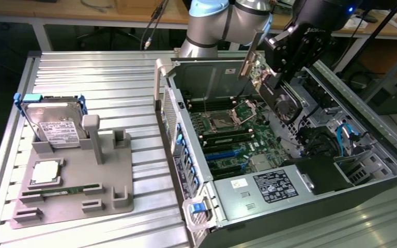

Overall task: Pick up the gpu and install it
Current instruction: 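Insert the gpu into the slot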

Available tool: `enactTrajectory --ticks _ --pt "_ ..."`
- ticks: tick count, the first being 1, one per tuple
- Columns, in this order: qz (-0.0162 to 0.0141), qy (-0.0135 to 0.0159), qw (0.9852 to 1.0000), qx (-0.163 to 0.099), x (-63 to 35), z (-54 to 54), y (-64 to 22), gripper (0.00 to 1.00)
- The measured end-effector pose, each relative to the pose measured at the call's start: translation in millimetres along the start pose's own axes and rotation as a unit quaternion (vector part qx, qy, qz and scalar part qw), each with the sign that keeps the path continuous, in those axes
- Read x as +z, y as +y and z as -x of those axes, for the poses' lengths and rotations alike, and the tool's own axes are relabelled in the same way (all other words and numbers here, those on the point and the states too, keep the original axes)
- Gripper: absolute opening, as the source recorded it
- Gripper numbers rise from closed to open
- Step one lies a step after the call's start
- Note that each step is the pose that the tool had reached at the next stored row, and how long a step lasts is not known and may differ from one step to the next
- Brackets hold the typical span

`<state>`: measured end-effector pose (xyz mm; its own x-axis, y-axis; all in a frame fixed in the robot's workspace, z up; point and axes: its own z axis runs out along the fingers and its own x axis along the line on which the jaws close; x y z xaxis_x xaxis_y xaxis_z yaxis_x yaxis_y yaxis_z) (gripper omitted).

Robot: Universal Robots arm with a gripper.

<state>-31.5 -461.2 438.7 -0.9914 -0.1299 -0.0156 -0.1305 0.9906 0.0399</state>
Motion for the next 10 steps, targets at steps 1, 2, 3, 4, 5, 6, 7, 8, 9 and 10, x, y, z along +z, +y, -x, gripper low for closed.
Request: enactTrajectory --ticks 1,2,3,4,5,6,7,8,9,10 --pt "0.0001 0.0001 1.0000 -0.003 0.0 0.0 0.0 0.27" --pt "0.0001 0.0002 1.0000 -0.005 0.0 0.0 0.0 0.27" --pt "0.0001 0.0003 1.0000 -0.007 0.0 0.0 0.0 0.27" --pt "0.0001 0.0004 1.0000 -0.010 0.0 0.0 0.0 0.27" --pt "0.0002 0.0005 0.9999 -0.012 0.0 0.0 0.0 0.27" --pt "0.0002 0.0006 0.9999 -0.014 0.0 0.0 0.0 0.27" --pt "0.0002 0.0007 0.9999 -0.017 0.0 0.0 0.0 0.27" --pt "0.0003 0.0008 0.9998 -0.019 0.0 0.0 0.0 0.27" --pt "0.0003 0.0009 0.9998 -0.021 0.0 0.0 0.0 0.27" --pt "0.0003 0.0009 0.9997 -0.023 0.0 0.0 0.0 0.27"
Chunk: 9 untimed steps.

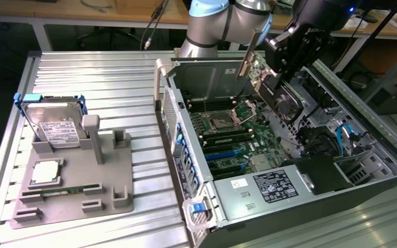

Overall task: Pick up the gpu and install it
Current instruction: 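Insert the gpu into the slot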

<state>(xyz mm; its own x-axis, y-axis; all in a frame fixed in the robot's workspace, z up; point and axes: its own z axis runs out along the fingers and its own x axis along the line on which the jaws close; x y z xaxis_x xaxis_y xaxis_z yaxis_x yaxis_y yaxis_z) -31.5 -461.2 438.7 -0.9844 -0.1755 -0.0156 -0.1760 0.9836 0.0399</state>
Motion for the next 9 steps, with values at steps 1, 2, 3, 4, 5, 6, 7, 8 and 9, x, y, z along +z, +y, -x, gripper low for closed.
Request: enactTrajectory --ticks 1,2,3,4,5,6,7,8,9 --pt "0.0000 0.0001 1.0000 -0.002 0.0 0.0 0.0 0.27" --pt "0.0001 0.0002 1.0000 -0.004 0.0 0.0 0.0 0.27" --pt "0.0001 0.0003 1.0000 -0.006 0.0 0.0 0.0 0.27" --pt "0.0001 0.0003 1.0000 -0.008 0.0 0.0 0.0 0.27" --pt "0.0002 0.0004 1.0000 -0.010 0.0 0.0 0.0 0.27" --pt "0.0002 0.0005 0.9999 -0.011 0.0 0.0 0.0 0.27" --pt "0.0002 0.0005 0.9999 -0.013 0.0 0.0 0.0 0.27" --pt "0.0002 0.0006 0.9999 -0.015 0.0 0.0 0.0 0.27" --pt "0.0003 0.0007 0.9999 -0.017 0.0 0.0 0.0 0.27"
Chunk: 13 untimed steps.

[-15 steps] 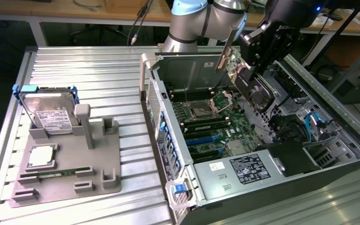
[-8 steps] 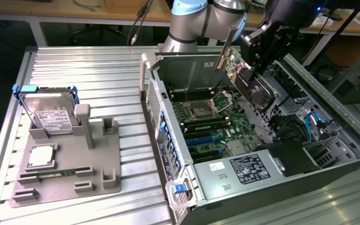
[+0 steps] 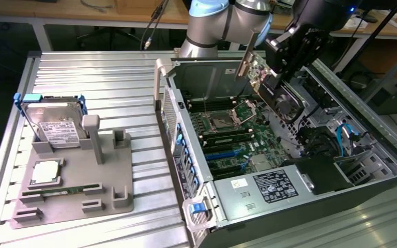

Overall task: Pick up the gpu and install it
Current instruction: 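Insert the gpu into the slot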

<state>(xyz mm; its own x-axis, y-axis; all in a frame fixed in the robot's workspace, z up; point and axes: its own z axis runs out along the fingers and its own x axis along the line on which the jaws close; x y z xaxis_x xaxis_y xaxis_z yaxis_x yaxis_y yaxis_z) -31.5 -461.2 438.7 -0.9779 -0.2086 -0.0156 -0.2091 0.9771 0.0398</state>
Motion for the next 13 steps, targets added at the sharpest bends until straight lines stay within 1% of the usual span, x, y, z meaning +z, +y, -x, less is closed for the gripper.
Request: enactTrajectory --ticks 4,13 --pt "0.0001 0.0003 1.0000 -0.007 0.0 0.0 0.0 0.27" --pt "0.0002 0.0006 0.9999 -0.014 0.0 0.0 0.0 0.27"
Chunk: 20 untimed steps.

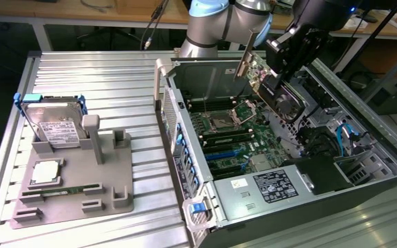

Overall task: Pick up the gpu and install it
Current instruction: 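Insert the gpu into the slot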

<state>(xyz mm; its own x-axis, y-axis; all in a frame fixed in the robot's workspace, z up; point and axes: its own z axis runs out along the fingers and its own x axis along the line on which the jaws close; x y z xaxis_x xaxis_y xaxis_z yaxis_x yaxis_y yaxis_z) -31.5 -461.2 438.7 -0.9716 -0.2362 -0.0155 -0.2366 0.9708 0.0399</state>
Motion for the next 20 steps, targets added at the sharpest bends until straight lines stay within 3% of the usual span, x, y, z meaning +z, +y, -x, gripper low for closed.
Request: enactTrajectory --ticks 4,12,13,17,20 --pt "0.0001 0.0001 1.0000 -0.004 0.0 0.0 0.0 0.27" --pt "0.0006 0.0015 0.9993 -0.038 0.0 -0.1 0.0 0.27" --pt "0.0008 0.0020 0.9988 -0.050 0.0 -0.1 0.0 0.27" --pt "0.0017 0.0044 0.9939 -0.110 0.0 -0.1 0.0 0.27" --pt "0.0018 0.0046 0.9932 -0.116 0.0 -0.1 0.0 0.27"
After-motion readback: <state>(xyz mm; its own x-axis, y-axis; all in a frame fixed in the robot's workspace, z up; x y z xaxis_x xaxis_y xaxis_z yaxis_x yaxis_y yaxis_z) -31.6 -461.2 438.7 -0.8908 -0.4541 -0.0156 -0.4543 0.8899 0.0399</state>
